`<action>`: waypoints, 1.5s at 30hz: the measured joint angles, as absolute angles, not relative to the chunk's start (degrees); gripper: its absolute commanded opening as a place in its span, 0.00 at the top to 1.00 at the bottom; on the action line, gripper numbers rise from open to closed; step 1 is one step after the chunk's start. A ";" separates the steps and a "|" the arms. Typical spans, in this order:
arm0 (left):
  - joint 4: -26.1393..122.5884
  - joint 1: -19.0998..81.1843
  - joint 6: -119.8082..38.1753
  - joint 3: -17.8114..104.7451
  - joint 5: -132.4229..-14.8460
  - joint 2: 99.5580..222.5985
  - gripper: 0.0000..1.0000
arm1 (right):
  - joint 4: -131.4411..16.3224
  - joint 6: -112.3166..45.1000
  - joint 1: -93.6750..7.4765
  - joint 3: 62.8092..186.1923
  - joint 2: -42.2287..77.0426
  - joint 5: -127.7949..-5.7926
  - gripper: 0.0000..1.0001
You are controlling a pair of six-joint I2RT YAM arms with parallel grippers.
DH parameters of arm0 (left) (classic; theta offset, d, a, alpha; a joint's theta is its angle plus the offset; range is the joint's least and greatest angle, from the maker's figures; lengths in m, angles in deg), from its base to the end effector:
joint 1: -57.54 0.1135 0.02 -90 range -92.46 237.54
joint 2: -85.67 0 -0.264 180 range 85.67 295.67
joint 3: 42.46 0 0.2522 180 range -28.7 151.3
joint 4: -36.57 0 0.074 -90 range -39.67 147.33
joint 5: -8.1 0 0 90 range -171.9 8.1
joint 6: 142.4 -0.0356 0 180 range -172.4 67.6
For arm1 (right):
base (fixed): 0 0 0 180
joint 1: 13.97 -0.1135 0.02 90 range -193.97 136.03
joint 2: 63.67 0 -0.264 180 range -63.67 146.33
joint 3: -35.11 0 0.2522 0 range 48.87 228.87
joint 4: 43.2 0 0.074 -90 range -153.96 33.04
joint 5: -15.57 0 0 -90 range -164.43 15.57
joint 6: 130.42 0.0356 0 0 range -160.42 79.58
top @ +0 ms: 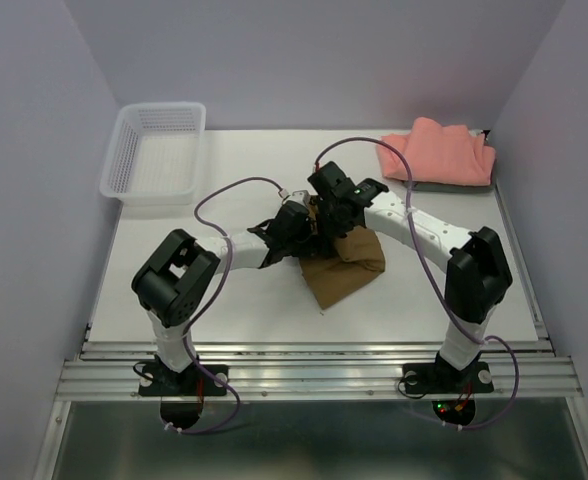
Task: Fold and stack the skirts
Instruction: Fold the skirt
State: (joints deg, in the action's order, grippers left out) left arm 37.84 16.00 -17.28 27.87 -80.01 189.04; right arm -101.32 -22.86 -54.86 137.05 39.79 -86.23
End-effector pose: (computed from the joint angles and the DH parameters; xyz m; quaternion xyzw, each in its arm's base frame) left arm 0.2859 -0.2548 0.1711 0.0572 0.8823 -0.3011 0.3573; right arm 0.2985 0.2489 0.2696 -0.1677 0.9456 0.0406 0.2757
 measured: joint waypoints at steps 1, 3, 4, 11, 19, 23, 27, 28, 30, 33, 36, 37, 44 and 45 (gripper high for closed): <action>37.95 16.02 -17.15 27.85 -80.03 188.98 0.04 | -101.21 -22.58 -54.86 136.98 40.16 -86.49 0.98; 38.08 16.16 -16.78 27.44 -80.35 188.59 0.04 | -100.86 -21.99 -54.81 136.96 41.03 -87.01 0.98; 38.36 16.20 -16.63 27.20 -80.57 188.24 0.04 | -100.30 -21.59 -54.81 136.74 41.49 -87.34 0.98; 41.36 16.40 -16.10 25.16 -81.95 185.42 0.04 | -97.13 -20.06 -54.81 134.38 43.33 -87.23 0.98; 44.94 15.96 -15.88 21.38 -84.05 180.19 0.03 | -93.85 -19.82 -54.83 134.08 46.10 -83.95 0.89; 47.30 15.74 -15.69 18.63 -85.88 174.27 0.02 | -92.43 -19.84 -54.88 133.22 46.63 -82.62 0.71; 48.39 15.70 -15.40 17.19 -87.70 169.55 0.02 | -91.14 -19.78 -54.88 133.03 46.67 -79.63 0.49; 48.68 15.67 -15.21 16.71 -88.27 168.28 0.02 | -90.79 -19.89 -54.88 133.03 46.67 -79.04 0.41; 49.73 15.63 -15.10 15.90 -89.43 166.60 0.01 | -89.48 -20.06 -54.90 133.03 46.67 -76.28 0.07; 52.33 15.89 -14.27 14.02 -90.78 164.30 0.01 | -88.78 -20.76 -54.64 133.03 46.45 -73.59 0.00; 53.40 15.87 -13.87 13.27 -91.28 162.90 0.01 | -88.36 -21.09 -54.77 133.03 45.32 -70.93 0.00; 53.64 15.87 -13.72 13.16 -91.37 162.36 0.01 | -88.23 -21.20 -54.83 133.03 44.40 -70.62 0.00; 53.27 15.85 -13.79 13.56 -91.15 160.50 0.01 | -87.53 -21.62 -54.88 133.03 35.24 -71.19 0.00; 53.38 15.85 -13.90 13.78 -90.98 160.52 0.01 | -87.25 -21.62 -54.79 133.00 33.62 -71.34 0.00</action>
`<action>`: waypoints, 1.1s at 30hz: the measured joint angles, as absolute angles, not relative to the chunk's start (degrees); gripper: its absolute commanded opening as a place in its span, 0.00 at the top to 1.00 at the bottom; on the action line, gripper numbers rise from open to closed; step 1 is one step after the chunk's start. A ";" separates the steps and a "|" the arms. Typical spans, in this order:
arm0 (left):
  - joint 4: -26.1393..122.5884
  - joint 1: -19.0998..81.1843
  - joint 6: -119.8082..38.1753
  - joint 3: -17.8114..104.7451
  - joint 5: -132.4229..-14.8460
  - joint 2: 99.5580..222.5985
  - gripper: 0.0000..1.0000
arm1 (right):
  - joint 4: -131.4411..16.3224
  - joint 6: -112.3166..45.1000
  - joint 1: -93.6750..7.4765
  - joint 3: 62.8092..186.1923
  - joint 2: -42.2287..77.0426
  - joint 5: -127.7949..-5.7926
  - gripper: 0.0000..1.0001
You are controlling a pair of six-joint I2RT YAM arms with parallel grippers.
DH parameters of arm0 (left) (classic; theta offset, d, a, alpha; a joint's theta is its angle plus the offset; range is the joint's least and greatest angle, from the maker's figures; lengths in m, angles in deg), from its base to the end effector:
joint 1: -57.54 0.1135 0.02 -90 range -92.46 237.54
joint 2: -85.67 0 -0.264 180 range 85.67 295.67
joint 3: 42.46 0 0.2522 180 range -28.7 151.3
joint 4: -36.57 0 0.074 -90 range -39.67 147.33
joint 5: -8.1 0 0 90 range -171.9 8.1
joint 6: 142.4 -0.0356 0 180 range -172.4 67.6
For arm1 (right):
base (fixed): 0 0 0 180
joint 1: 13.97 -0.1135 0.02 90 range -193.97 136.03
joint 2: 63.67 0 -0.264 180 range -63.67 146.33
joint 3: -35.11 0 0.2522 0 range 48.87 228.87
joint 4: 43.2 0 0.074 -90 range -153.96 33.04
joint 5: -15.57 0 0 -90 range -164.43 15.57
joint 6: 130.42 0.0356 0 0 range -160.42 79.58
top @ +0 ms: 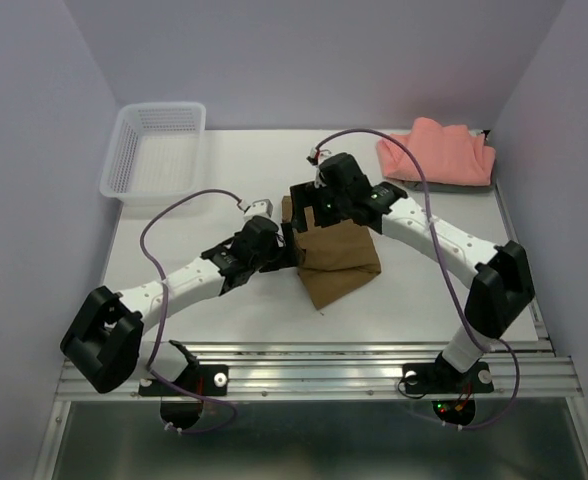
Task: Fold and stack the skirts
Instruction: Fold the skirt
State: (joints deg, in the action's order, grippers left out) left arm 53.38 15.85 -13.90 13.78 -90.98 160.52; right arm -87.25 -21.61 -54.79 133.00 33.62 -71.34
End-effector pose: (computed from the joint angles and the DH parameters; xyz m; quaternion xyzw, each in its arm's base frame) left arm 0.2121 -0.1813 0.2246 -0.0116 0.8866 -0.2406 0.3949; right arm 0.2903 0.2533 0.3027 -0.1858 0.8994 0.2179 0.3304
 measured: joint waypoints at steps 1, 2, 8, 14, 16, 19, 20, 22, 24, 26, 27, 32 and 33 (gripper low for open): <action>53.53 15.85 -14.07 14.59 -90.61 160.81 0.01 | -86.55 -21.62 -54.42 132.61 32.42 -71.47 0.00; 53.40 15.83 -14.33 15.44 -90.19 161.13 0.01 | -85.87 -21.59 -54.03 131.78 30.61 -71.65 0.00; 50.01 15.17 -15.80 23.33 -86.21 164.81 0.01 | -84.19 -21.40 -46.53 129.46 27.96 -68.09 0.00; 45.07 11.92 -17.83 33.56 -81.23 173.18 0.01 | -82.13 -21.40 -39.51 130.91 36.44 -60.76 0.00; 44.39 11.13 -18.42 36.18 -79.74 176.74 0.01 | -82.00 -21.48 -39.14 131.89 39.92 -58.88 0.00; 44.35 10.56 -19.29 39.98 -77.16 182.97 0.01 | -82.02 -21.66 -38.97 133.05 44.44 -56.50 0.00; 44.39 10.52 -19.69 40.29 -76.27 185.07 0.01 | -82.00 -21.75 -38.77 133.64 45.73 -55.63 0.00; 44.98 10.39 -20.23 40.20 -75.39 187.56 0.01 | -82.00 -21.79 -38.09 135.19 48.46 -54.07 0.00; 45.27 10.36 -20.50 39.59 -74.98 188.41 0.01 | -81.91 -21.79 -37.61 136.35 50.56 -53.35 0.00; 45.36 10.34 -20.56 38.45 -75.02 188.48 0.01 | -81.91 -21.79 -37.28 137.35 52.20 -52.89 0.00; 45.36 10.30 -20.56 37.67 -75.02 188.48 0.01 | -81.87 -21.79 -37.00 137.90 53.32 -52.65 0.00; 43.94 10.30 -20.43 31.81 -75.24 188.35 0.01 | -81.80 -21.51 -36.15 138.32 55.06 -52.81 0.00; 43.43 10.30 -20.43 31.00 -75.24 188.15 0.01 | -81.80 -21.29 -35.97 138.32 55.13 -53.03 0.00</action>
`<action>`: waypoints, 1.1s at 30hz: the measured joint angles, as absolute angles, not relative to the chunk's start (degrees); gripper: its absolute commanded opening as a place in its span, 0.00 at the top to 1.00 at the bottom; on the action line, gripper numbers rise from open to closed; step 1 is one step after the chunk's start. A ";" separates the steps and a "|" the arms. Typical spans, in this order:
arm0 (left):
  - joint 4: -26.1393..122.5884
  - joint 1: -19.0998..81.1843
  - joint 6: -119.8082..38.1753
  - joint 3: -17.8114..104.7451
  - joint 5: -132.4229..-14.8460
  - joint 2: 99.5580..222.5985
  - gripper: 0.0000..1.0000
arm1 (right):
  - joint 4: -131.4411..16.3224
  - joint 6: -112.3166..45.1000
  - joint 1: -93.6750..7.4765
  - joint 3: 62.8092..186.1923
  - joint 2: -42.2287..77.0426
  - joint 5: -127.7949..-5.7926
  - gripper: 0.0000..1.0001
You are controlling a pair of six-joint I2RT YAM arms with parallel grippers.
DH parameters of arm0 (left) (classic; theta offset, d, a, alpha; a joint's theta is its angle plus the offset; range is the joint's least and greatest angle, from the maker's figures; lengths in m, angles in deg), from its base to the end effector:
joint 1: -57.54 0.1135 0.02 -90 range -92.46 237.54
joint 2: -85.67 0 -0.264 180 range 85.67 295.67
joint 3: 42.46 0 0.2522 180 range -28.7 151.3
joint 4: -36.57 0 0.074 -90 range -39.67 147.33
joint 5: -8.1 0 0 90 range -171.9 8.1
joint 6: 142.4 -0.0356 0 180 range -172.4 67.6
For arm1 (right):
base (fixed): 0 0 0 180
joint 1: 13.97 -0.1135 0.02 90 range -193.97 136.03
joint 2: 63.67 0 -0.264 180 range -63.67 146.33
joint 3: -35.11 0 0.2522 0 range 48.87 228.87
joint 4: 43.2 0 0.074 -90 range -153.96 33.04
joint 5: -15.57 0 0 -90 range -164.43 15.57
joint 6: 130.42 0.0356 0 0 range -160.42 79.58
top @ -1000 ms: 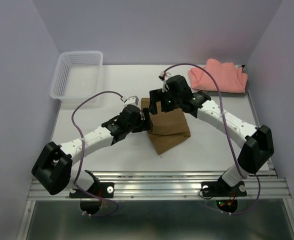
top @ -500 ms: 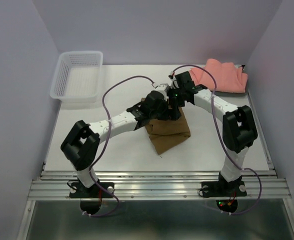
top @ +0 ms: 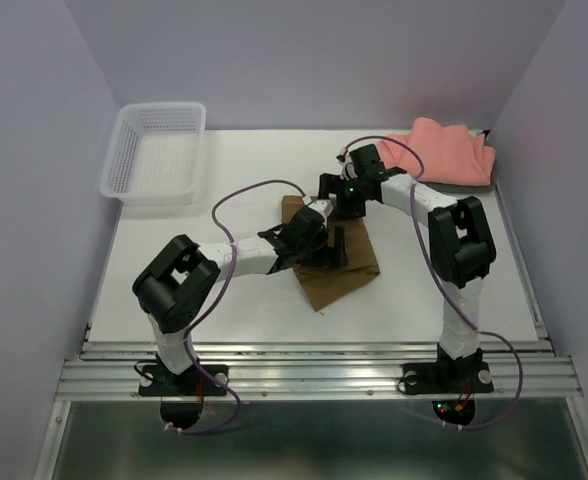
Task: Fold and stack the skirts
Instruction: Fold the skirt
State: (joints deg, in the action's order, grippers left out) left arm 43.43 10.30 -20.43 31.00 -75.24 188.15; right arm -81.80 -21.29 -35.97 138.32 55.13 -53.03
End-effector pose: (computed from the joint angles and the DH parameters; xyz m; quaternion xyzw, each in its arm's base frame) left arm 0.2592 -0.2863 0.1848 0.1443 0.8776 -0.3294 0.3169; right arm 0.4150 0.1817 0.1902 -0.0805 0.9333 0.2715 0.2208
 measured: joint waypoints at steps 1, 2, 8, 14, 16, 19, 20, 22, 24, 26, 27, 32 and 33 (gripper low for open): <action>42.69 10.30 -20.45 30.19 -75.26 187.69 0.01 | -81.80 -21.09 -35.75 138.32 55.13 -53.16 0.00; 42.36 10.30 -20.52 29.36 -75.37 186.82 0.01 | -81.74 -20.74 -35.56 138.29 55.13 -53.57 0.00; 43.89 10.63 -22.00 27.55 -77.91 184.45 0.01 | -71.40 -17.22 -34.94 126.78 49.77 -54.16 0.00; 45.51 13.82 -24.67 28.57 -79.44 185.00 0.01 | -63.25 -11.87 -34.92 111.39 39.79 -57.99 0.00; 45.71 16.46 -25.46 28.73 -80.70 185.26 0.01 | -60.36 -8.35 -35.38 105.33 35.55 -60.15 0.00; 45.62 21.27 -26.57 28.90 -81.29 185.77 0.01 | -56.52 -2.51 -38.31 95.48 27.35 -64.57 0.00; 45.49 22.21 -26.88 29.19 -81.27 185.98 0.01 | -55.90 -0.74 -39.86 92.90 24.88 -65.88 0.00; 45.36 23.63 -27.71 30.76 -81.10 187.03 0.01 | -54.37 4.37 -44.28 87.30 19.74 -69.00 0.00; 45.20 23.81 -28.23 32.49 -80.51 188.02 0.01 | -54.11 7.65 -48.10 84.85 16.77 -71.12 0.00; 44.79 23.57 -28.58 34.58 -79.52 189.00 0.01 | -54.77 9.84 -51.03 84.53 15.15 -73.31 0.00; 44.66 23.50 -28.76 35.66 -79.04 189.35 0.01 | -55.03 10.76 -52.12 84.77 14.65 -74.69 0.00; 44.42 23.70 -29.68 40.84 -78.26 189.48 0.01 | -54.81 11.61 -53.17 85.05 11.13 -77.51 0.00; 44.44 23.89 -29.92 41.51 -78.32 189.31 0.01 | -54.85 9.01 -53.17 85.82 10.26 -77.79 0.00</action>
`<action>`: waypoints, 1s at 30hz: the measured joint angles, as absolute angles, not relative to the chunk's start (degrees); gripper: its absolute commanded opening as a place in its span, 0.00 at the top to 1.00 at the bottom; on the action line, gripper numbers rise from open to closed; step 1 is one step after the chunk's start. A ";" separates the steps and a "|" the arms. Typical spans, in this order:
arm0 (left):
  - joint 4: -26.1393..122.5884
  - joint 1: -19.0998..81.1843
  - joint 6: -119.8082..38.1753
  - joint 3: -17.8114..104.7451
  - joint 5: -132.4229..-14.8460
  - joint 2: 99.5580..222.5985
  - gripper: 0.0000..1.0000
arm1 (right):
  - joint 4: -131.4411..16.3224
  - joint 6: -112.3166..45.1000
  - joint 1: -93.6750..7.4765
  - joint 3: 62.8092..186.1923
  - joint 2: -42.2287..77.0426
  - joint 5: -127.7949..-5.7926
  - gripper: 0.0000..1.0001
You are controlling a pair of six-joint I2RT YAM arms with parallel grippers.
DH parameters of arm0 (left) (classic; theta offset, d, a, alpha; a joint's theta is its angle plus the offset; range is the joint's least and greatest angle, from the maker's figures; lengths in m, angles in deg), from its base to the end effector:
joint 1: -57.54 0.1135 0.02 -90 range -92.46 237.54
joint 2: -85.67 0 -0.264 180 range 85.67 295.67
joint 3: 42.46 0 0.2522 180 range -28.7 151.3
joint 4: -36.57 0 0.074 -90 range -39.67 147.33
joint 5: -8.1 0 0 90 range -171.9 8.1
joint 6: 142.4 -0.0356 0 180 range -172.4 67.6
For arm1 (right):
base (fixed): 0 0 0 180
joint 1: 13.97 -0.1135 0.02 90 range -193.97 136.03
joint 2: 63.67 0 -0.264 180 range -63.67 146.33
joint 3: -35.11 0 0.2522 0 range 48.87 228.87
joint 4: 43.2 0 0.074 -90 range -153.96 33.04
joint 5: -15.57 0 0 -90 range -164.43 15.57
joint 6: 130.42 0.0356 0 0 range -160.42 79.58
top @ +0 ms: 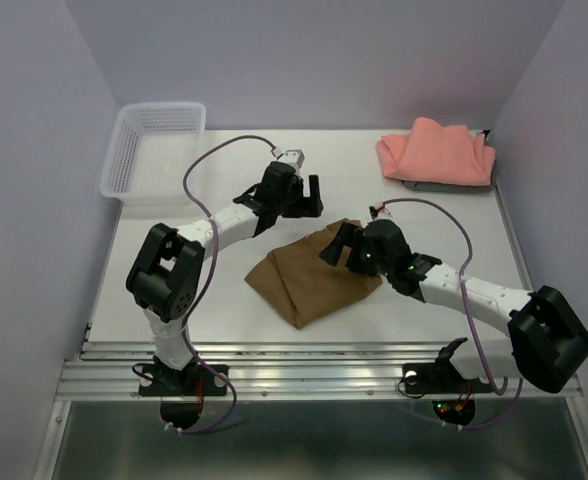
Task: Fold and stack the skirts
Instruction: Fold the skirt, then neatly place the folded skirt to the corner
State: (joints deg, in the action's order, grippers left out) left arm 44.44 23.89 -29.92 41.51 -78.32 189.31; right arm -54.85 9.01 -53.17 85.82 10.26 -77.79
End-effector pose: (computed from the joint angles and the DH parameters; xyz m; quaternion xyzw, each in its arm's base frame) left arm 0.3458 -0.2328 0.2345 0.0993 0.8490 -0.2674 0.4447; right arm 0.2094 0.1681 0.2051 0.0925 0.8814 0.3045 0.3491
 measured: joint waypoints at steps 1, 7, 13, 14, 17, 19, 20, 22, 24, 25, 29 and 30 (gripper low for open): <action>44.44 24.09 -30.11 41.88 -78.54 189.13 0.01 | -54.90 7.43 -53.17 86.41 10.17 -77.90 0.00; 46.30 25.44 -30.64 41.64 -81.10 182.77 0.01 | -62.85 -11.34 -53.11 100.24 13.30 -86.14 0.00; 46.34 25.51 -29.46 33.08 -83.72 171.23 0.01 | -69.76 -22.66 -49.41 102.47 16.27 -86.93 0.00; 46.51 25.49 -29.28 31.35 -84.29 169.53 0.01 | -71.01 -24.61 -48.67 102.38 17.16 -86.05 0.00; 47.83 25.51 -28.52 26.54 -86.47 165.72 0.01 | -74.18 -30.62 -48.17 102.27 18.85 -83.19 0.00; 48.42 25.51 -27.91 23.81 -87.55 164.32 0.01 | -75.01 -34.23 -48.19 102.21 19.24 -81.90 0.00; 48.74 25.51 -27.60 22.54 -88.00 163.87 0.01 | -74.90 -36.17 -48.19 101.86 19.31 -81.31 0.00; 49.64 25.64 -26.83 20.77 -88.49 163.47 0.01 | -74.85 -39.23 -48.21 100.98 19.35 -80.57 0.00; 49.97 25.69 -26.29 19.79 -88.49 163.47 0.01 | -74.81 -41.64 -48.21 100.44 20.14 -80.37 0.00; 50.32 25.73 -25.94 19.48 -88.49 163.47 0.01 | -74.72 -42.71 -48.21 100.44 21.19 -80.48 0.00; 50.14 25.75 -25.37 19.31 -88.44 163.47 0.01 | -74.39 -44.59 -48.21 100.57 25.43 -81.57 0.00; 50.10 25.75 -25.30 19.31 -88.46 163.47 0.01 | -74.26 -44.85 -48.21 100.57 26.65 -81.66 0.00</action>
State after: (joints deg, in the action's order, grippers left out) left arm 50.10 25.75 -25.30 19.31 -88.46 163.47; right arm -74.26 -44.85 -48.21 100.57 26.65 -81.66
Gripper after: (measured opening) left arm 0.986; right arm 0.995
